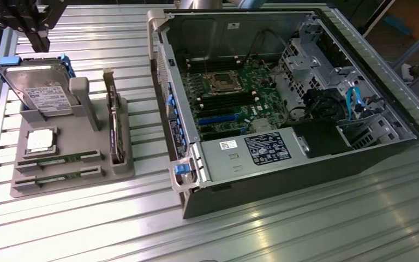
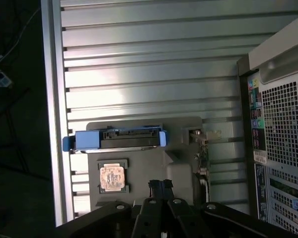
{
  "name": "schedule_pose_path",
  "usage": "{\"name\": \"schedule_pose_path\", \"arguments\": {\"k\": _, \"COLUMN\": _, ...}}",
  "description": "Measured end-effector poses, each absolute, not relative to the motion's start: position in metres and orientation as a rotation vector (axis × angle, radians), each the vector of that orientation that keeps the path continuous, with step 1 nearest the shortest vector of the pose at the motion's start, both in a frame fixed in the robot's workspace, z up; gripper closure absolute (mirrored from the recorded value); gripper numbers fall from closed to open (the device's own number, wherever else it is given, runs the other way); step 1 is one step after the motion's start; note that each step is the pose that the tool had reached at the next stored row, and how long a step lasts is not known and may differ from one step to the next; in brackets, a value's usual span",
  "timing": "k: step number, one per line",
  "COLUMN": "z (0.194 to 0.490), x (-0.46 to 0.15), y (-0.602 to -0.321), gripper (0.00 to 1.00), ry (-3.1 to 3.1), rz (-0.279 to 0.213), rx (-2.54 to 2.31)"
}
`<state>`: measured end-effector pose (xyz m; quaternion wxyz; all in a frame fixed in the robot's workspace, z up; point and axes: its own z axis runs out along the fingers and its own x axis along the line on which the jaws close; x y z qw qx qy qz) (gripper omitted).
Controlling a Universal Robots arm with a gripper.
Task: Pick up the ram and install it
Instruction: 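Reach for the ram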
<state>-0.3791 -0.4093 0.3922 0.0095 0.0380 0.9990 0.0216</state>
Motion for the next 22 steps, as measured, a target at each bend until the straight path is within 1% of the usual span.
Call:
{"name": "schedule_pose_path", "arguments": {"k": 16, "z": 0.392, "x": -0.38, "y": -0.449, "gripper": 0.89, "ry": 3.12, "rz": 0.065, "rx": 0.118}}
{"name": "schedule_pose_path", "arguments": {"k": 22, "z": 0.392, "x": -0.381, "y": -0.457, "gripper": 0.89, "ry": 3.12, "rz": 0.064, "rx": 0.119}}
